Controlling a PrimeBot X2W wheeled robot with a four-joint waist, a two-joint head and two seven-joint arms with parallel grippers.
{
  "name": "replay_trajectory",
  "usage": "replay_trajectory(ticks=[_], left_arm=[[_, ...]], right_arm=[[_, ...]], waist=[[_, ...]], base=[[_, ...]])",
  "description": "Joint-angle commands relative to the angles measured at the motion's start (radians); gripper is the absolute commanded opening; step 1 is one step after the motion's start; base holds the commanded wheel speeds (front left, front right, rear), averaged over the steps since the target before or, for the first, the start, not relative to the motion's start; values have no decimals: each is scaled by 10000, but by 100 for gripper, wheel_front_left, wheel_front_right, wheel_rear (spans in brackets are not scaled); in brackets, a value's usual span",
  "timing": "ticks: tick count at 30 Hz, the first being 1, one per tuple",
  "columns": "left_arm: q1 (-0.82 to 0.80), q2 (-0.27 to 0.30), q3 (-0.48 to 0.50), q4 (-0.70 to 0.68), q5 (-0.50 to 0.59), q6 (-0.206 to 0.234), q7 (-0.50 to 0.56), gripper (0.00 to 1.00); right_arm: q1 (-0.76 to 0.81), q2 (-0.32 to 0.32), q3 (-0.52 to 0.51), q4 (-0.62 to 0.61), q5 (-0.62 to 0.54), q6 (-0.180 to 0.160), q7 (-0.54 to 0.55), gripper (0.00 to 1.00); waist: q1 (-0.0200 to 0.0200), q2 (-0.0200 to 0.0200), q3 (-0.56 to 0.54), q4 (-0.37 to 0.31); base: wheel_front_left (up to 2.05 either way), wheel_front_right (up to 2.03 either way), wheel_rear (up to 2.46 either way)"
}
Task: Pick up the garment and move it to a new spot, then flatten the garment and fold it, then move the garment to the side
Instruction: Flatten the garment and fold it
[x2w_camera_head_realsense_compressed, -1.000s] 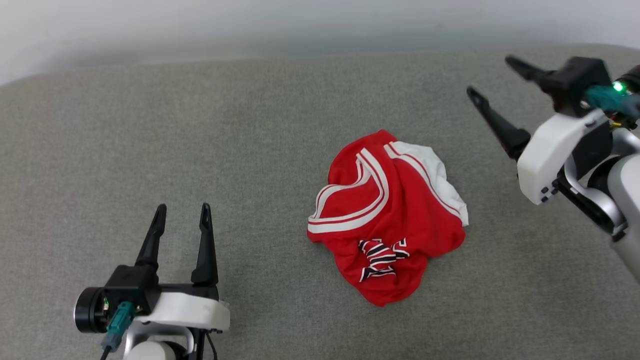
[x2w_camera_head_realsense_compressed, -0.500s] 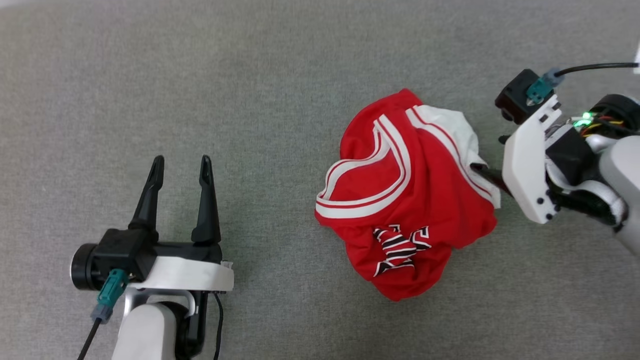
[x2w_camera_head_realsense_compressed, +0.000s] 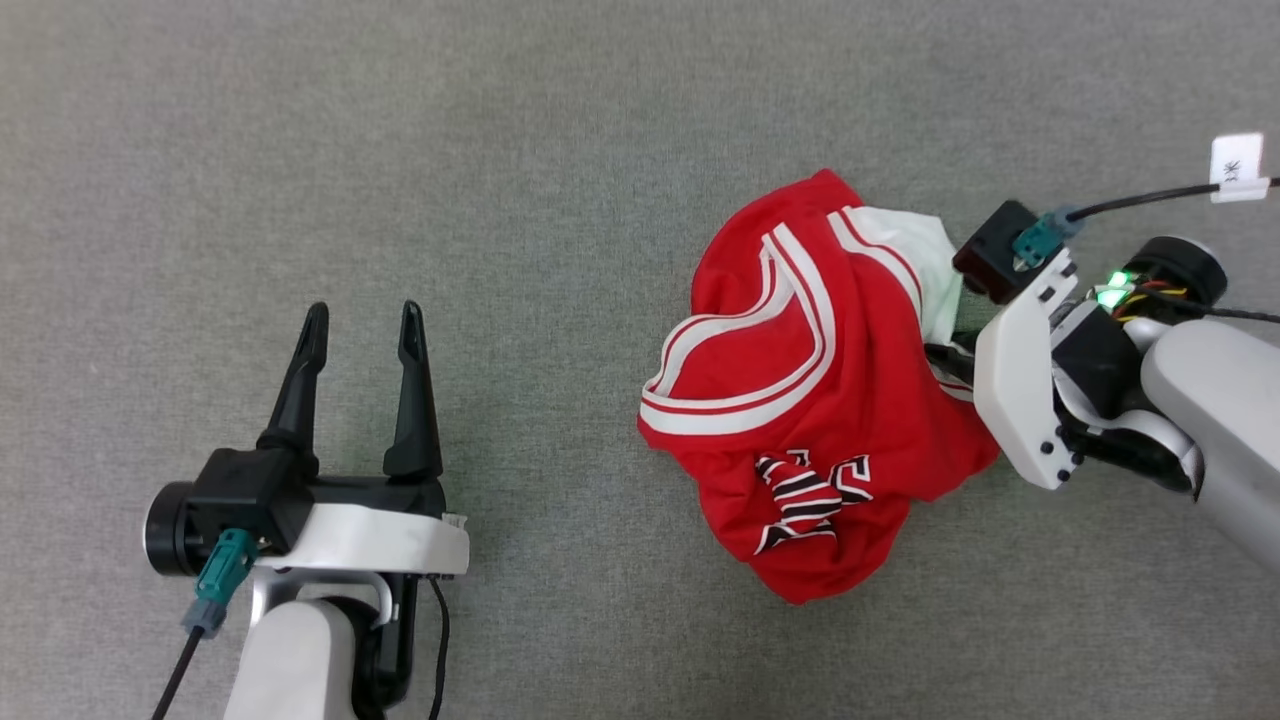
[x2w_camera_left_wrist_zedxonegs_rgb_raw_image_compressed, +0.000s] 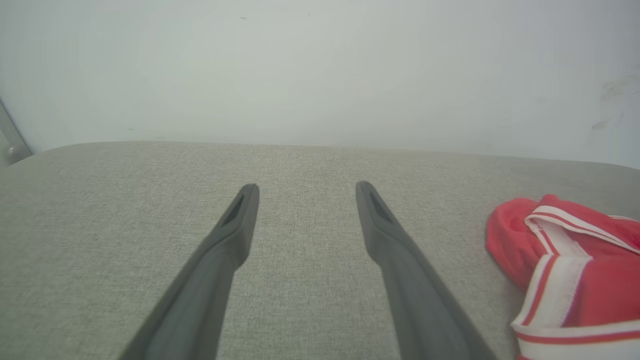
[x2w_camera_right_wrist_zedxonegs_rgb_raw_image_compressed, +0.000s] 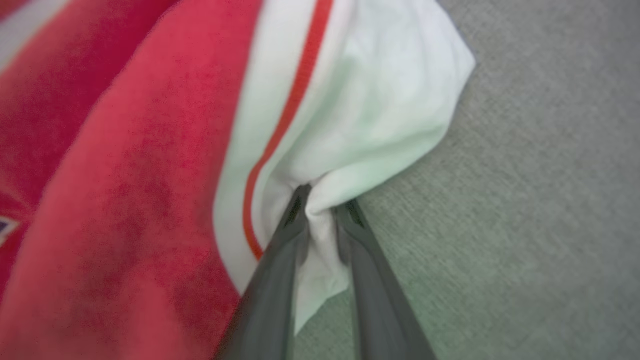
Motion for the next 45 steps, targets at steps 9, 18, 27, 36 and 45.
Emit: replay_trajectory(ticks=[9,18,27,36,45], left_arm=[[738,1,21,135,-160,135,-26,100],[1105,1,75,84,-208,132,-26,100],[1137,1,-4,187,-122,77,-26,100],[1241,-1,82,357,20,-90,-25,100],[582,89,444,625,204,-739,-26,100]], right_arm=[[423,-1865,-537,-499,229,-12,-2401,0],[2851,-3258,-1564,-26,813,-12,-3317,0],[5190,-2418,-2251,2196,1515,-12,-3692,0],[4806,-1826,-3734,3098,417,-10,-6349,100],[5101,-181,-8677,1813,-3584,-10,-7177,100]], waist=[[-1,0,-1483,-192],[-1,0,-1816,-359],[-1,0,-1909,-416],[-1,0,-2488,-558],[-1,0,-2781,-694]], base=[[0,0,0],[0,0,0],[0,0,0],[0,0,0],[0,0,0]])
